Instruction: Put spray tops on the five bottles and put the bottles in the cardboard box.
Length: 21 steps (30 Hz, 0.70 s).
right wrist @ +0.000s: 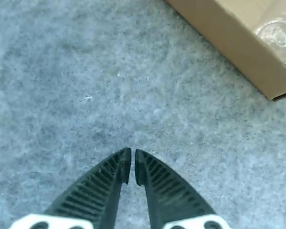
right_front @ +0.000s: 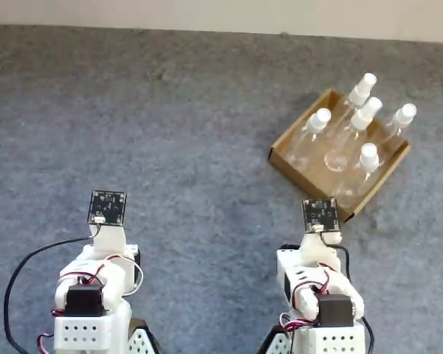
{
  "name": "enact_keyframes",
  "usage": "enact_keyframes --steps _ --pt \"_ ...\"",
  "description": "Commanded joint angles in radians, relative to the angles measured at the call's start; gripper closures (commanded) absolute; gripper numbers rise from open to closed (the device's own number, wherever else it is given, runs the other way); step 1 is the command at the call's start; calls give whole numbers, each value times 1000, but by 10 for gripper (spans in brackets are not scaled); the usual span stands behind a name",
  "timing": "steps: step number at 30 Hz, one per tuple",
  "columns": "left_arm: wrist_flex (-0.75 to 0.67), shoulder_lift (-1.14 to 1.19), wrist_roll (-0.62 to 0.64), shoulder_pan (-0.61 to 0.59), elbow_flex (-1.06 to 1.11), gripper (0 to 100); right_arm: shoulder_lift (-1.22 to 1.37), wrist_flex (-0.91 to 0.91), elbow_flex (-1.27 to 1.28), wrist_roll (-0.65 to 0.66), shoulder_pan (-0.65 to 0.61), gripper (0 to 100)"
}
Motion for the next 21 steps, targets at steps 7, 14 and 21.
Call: enact_keyframes --steps 7,14,21 --pt "-2 -18 0 -15 19 994 -10 1 162 -129 13 995" --pt "-3 -18 0 -15 19 994 -10 1 162 -91 13 995" --pt "0 -18 123 -16 19 994 -10 1 163 -91 13 995"
